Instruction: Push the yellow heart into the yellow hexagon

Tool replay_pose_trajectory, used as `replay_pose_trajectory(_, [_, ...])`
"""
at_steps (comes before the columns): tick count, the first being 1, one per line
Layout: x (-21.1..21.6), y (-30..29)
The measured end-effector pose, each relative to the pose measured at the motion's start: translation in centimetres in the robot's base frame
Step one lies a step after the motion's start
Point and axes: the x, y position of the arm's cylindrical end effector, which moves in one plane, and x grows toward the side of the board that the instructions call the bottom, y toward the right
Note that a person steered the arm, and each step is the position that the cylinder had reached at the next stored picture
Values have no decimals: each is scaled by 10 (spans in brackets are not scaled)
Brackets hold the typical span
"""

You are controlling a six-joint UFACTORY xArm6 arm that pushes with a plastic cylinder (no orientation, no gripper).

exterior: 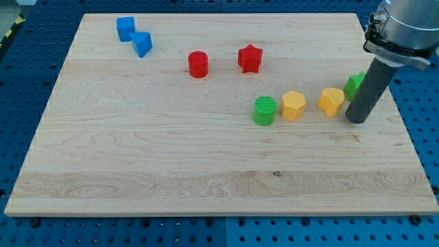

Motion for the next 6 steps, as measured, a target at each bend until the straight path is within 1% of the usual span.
replay_pose_trajectory(1, [-34,-16])
replay_pose_trajectory(3, [-29,-14])
replay_pose_trajectory(4, [-37,-14])
replay_pose_trajectory(6, [-46,-50])
